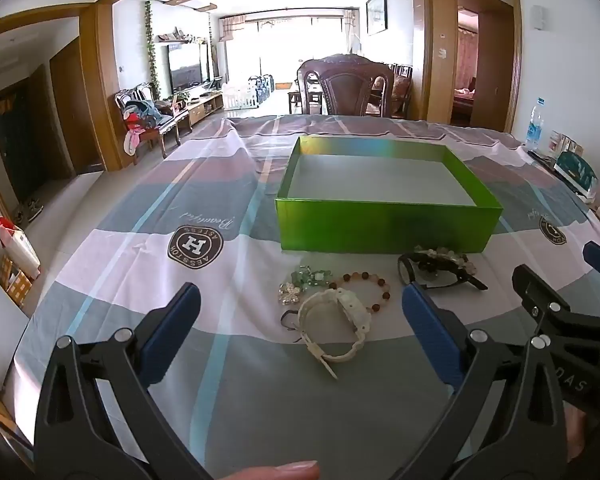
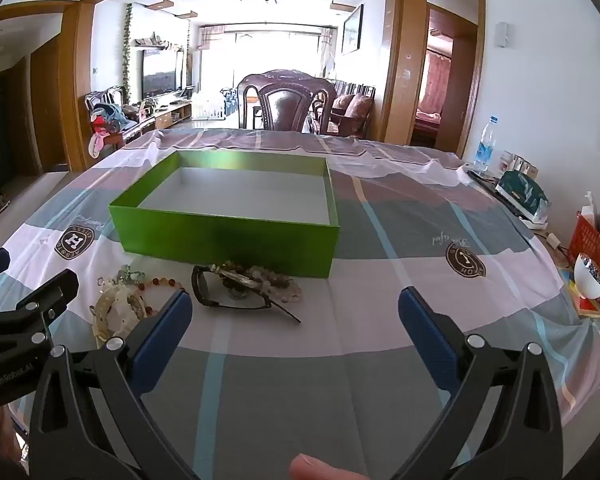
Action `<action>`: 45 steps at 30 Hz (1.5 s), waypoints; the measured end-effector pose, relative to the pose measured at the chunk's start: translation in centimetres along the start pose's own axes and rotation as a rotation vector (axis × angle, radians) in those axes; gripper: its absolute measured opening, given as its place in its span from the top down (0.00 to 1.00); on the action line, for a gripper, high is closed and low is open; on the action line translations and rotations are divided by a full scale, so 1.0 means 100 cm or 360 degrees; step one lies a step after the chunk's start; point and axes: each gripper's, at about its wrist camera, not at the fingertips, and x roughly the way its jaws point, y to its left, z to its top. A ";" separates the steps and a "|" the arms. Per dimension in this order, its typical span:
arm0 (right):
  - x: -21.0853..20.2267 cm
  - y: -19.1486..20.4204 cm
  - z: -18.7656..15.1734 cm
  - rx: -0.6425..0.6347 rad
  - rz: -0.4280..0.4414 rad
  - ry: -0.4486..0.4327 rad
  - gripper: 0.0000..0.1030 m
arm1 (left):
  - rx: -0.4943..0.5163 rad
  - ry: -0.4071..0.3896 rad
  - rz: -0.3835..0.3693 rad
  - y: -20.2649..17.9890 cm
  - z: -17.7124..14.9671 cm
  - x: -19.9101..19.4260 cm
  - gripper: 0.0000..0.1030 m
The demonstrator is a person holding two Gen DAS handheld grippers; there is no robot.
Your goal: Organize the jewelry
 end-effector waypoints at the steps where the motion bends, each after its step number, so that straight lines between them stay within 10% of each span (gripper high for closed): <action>1: 0.000 0.000 0.000 -0.0001 -0.0001 -0.0002 0.02 | -0.0001 -0.0001 0.0000 0.000 0.000 0.000 0.03; 45: -0.001 -0.001 -0.003 0.0013 0.0008 -0.0005 0.02 | 0.0002 -0.0013 0.0001 0.000 0.000 0.000 0.03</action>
